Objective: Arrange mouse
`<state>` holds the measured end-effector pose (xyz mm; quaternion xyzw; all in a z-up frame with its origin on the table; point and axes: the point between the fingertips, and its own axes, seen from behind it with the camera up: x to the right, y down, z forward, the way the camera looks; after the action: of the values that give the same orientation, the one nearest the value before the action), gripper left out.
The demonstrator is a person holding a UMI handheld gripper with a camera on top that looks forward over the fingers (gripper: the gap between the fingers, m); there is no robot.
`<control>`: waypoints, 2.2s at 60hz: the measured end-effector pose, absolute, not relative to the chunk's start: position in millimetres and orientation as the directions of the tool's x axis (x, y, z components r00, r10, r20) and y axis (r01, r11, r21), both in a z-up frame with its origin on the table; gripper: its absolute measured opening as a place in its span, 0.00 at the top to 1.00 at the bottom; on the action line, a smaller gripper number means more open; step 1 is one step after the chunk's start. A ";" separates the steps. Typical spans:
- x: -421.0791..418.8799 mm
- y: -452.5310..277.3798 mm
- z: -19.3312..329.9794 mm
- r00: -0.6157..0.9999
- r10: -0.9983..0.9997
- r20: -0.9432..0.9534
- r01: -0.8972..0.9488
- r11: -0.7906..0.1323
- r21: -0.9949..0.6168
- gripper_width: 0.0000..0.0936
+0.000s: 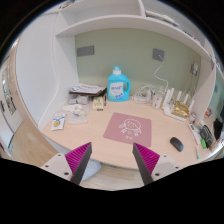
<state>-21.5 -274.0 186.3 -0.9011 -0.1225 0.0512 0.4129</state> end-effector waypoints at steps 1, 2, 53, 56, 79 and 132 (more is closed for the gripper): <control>-19.6 -274.2 185.4 0.966 0.258 0.009 0.176 -0.631 -0.756 0.09; -16.0 -274.6 183.6 0.967 0.255 0.009 0.174 -0.633 -0.754 0.10; 348.0 -143.8 -4.4 0.994 0.058 0.088 0.105 -0.641 -0.760 0.09; 348.4 -130.5 -8.2 0.995 0.066 0.079 0.103 -0.640 -0.762 0.10; 352.7 -67.6 -13.8 0.997 0.073 0.023 0.063 -0.611 -0.789 0.38; 112.6 -22.4 213.3 1.000 0.004 0.003 0.004 -0.356 -0.934 0.61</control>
<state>112.6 -22.4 213.3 -0.8235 -0.0025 0.0000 0.5673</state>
